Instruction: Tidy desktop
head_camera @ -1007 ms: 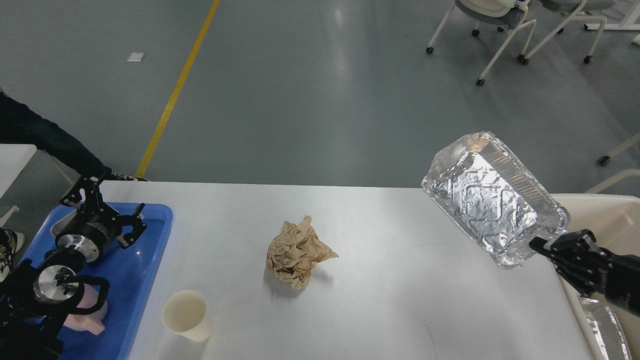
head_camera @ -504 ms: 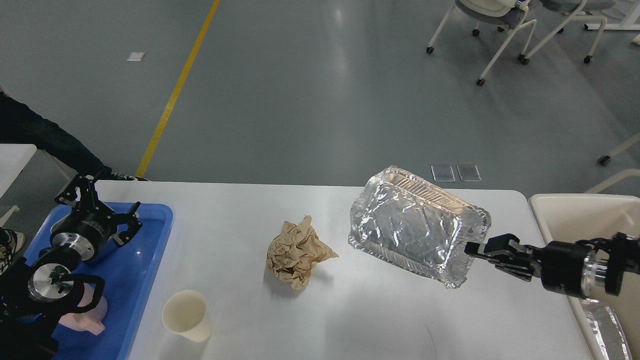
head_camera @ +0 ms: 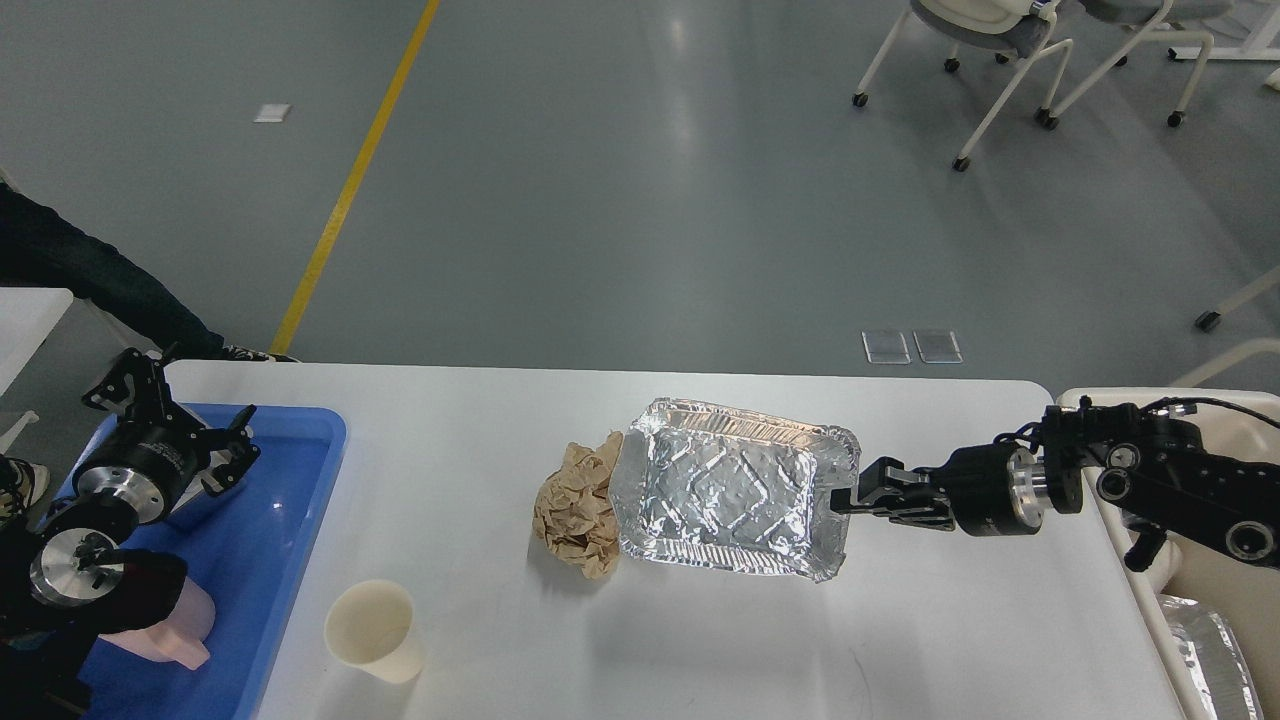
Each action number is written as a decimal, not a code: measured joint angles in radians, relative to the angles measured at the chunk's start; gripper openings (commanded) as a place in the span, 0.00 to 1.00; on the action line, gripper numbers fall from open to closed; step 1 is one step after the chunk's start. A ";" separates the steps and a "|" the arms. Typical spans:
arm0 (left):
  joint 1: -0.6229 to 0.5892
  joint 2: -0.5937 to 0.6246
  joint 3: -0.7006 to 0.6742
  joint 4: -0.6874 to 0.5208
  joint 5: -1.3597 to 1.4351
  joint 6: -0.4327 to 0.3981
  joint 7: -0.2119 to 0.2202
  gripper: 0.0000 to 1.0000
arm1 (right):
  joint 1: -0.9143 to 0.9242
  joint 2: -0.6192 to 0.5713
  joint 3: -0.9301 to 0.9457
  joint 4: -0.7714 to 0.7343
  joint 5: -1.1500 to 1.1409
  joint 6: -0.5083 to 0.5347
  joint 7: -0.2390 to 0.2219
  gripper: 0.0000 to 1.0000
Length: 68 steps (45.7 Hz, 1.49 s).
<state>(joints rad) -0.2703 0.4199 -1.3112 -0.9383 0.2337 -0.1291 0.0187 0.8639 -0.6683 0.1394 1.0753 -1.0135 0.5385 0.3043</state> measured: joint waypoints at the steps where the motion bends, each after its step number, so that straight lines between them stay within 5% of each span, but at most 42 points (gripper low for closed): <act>1: 0.000 0.001 0.000 0.000 0.000 0.000 0.000 0.97 | 0.002 0.010 -0.002 -0.021 0.000 0.014 0.000 0.00; 12: -0.007 0.003 0.001 0.001 0.001 -0.010 0.003 0.97 | 0.096 0.082 -0.028 -0.144 0.001 0.177 0.004 0.00; 26: -0.009 0.002 0.004 0.003 0.001 -0.017 0.003 0.97 | 0.174 0.157 -0.109 -0.162 0.008 0.265 0.004 0.00; 44: -0.005 0.003 0.005 -0.003 0.002 -0.017 0.004 0.97 | 0.256 0.225 -0.168 -0.305 0.073 0.276 -0.002 0.00; 68: -0.007 0.007 0.018 -0.004 0.003 -0.016 0.003 0.97 | 0.248 0.224 -0.170 -0.316 0.079 0.243 0.003 0.00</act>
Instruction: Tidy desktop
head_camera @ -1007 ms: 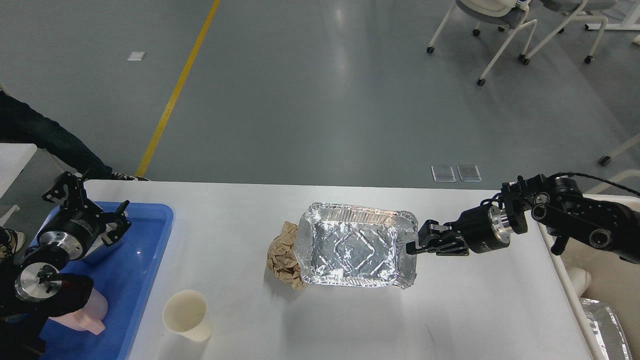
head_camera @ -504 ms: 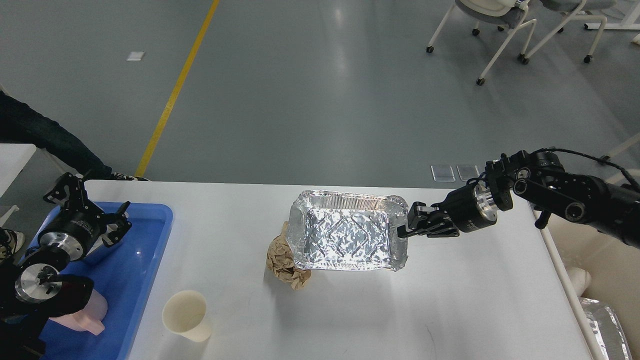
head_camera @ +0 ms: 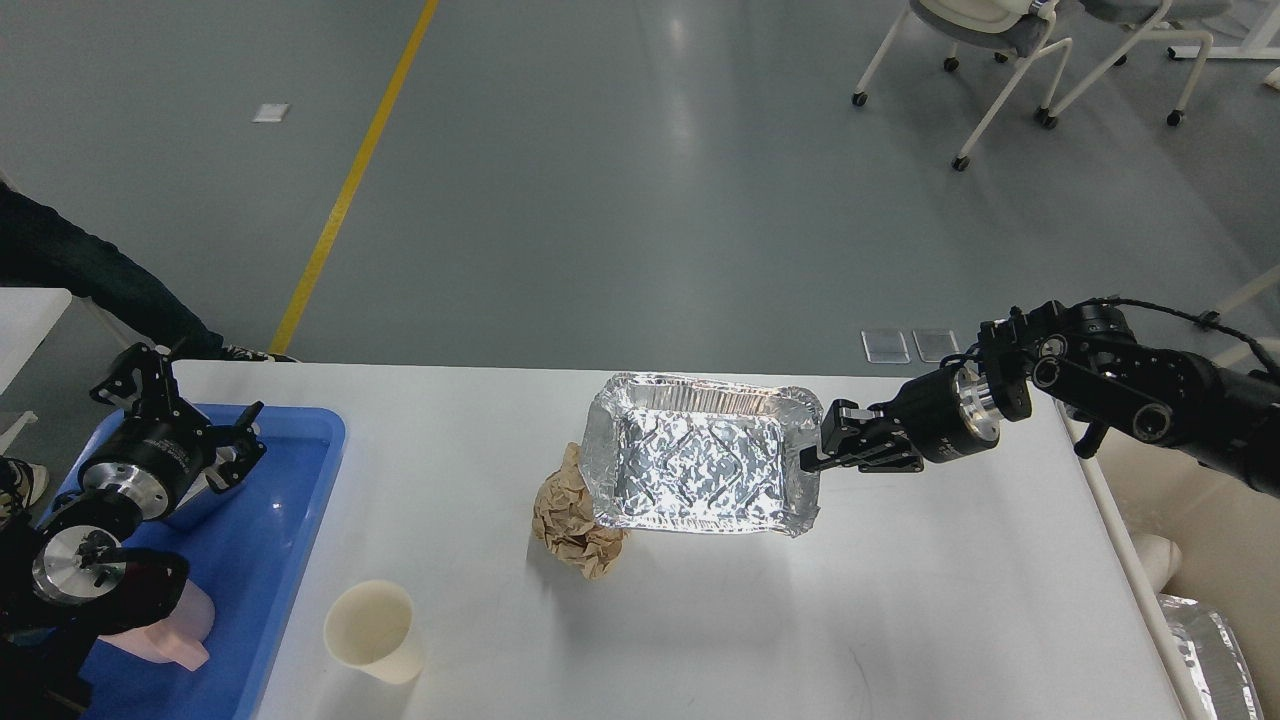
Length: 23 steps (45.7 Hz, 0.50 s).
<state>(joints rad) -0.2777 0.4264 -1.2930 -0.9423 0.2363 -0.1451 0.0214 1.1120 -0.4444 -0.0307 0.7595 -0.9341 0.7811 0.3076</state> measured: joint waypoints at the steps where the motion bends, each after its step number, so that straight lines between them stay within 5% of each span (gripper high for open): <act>1: 0.000 0.000 0.000 0.000 0.000 0.000 0.000 0.97 | 0.001 -0.002 0.001 0.001 0.001 -0.009 0.000 0.00; 10: 0.000 0.000 0.001 0.000 0.000 0.000 0.001 0.97 | 0.002 -0.091 0.018 0.054 0.004 -0.113 0.006 0.00; 23: 0.001 -0.008 0.001 0.000 0.000 0.002 0.002 0.97 | -0.010 -0.158 -0.013 0.112 -0.001 -0.210 0.071 0.00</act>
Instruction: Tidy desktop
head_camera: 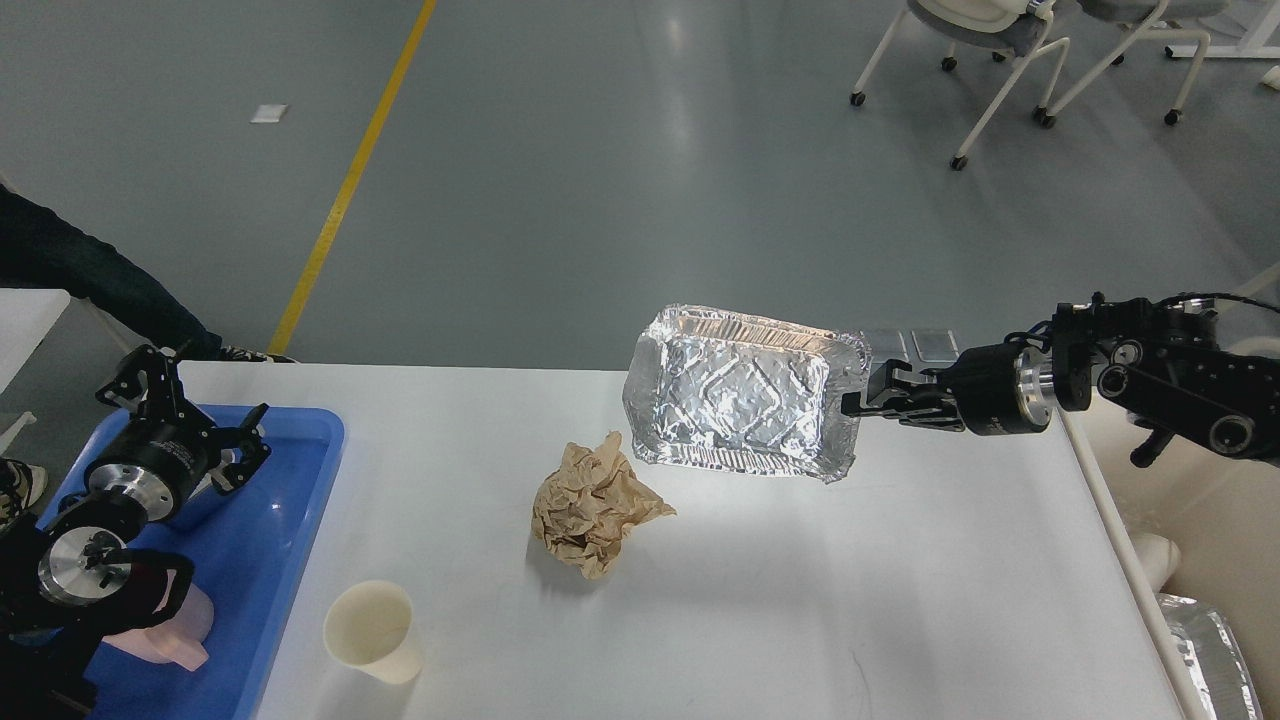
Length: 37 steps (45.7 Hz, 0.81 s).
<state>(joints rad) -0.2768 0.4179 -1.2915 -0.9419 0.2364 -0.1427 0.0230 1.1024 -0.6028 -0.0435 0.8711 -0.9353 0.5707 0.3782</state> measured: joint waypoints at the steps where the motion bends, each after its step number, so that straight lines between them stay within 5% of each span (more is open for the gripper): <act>1: 0.000 0.000 0.000 0.000 0.000 0.000 0.000 0.97 | -0.001 -0.005 -0.002 0.002 0.002 0.002 0.000 0.00; 23: 0.002 0.001 0.000 0.000 0.000 0.000 -0.001 0.97 | -0.048 -0.060 0.019 0.022 0.095 0.075 -0.001 0.00; 37: -0.002 0.002 0.015 0.000 0.000 0.000 -0.001 0.97 | -0.013 0.034 -0.001 0.051 0.078 0.189 -0.043 0.00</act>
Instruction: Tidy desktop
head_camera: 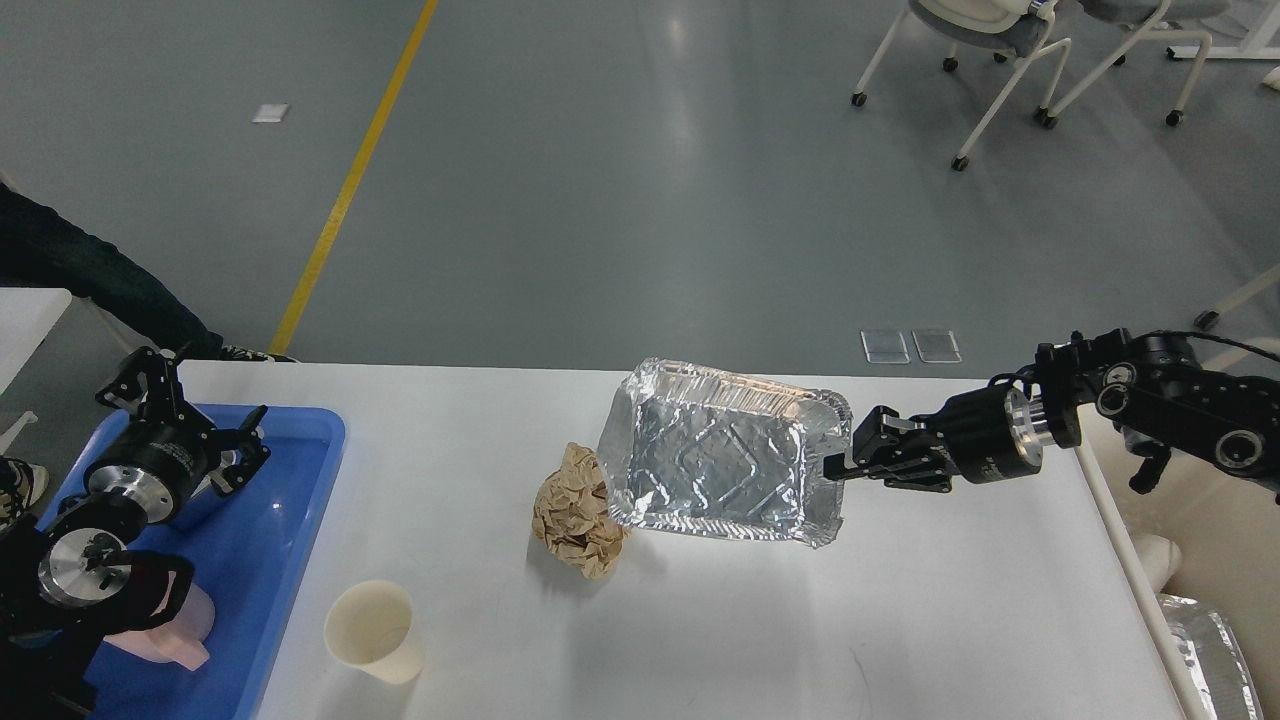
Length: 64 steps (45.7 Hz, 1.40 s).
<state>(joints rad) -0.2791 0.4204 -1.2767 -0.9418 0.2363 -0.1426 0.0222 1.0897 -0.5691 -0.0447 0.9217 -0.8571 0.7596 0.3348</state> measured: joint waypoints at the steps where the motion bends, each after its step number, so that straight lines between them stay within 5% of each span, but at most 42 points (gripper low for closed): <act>1: -0.001 0.001 0.003 0.000 0.000 0.000 0.000 0.97 | 0.006 0.010 -0.005 -0.003 -0.002 0.005 -0.003 0.00; 23: -0.005 0.064 0.048 -0.014 0.006 -0.003 -0.012 0.97 | 0.047 0.162 -0.098 -0.121 -0.006 0.089 -0.022 0.00; 42: -0.299 0.611 0.588 -0.215 0.376 -0.053 -0.124 0.97 | 0.058 0.146 -0.099 -0.150 -0.007 0.096 -0.022 0.00; 49: -0.296 0.745 0.631 -0.302 0.468 -0.114 -0.127 0.97 | 0.060 0.142 -0.097 -0.150 -0.007 0.092 -0.022 0.00; 64: -0.226 1.043 0.796 -0.550 0.553 -0.097 -0.131 0.97 | 0.057 0.139 -0.096 -0.148 -0.007 0.084 -0.020 0.00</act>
<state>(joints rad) -0.5055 1.4632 -0.4807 -1.4917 0.7897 -0.2393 -0.1089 1.1465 -0.4299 -0.1410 0.7732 -0.8637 0.8432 0.3145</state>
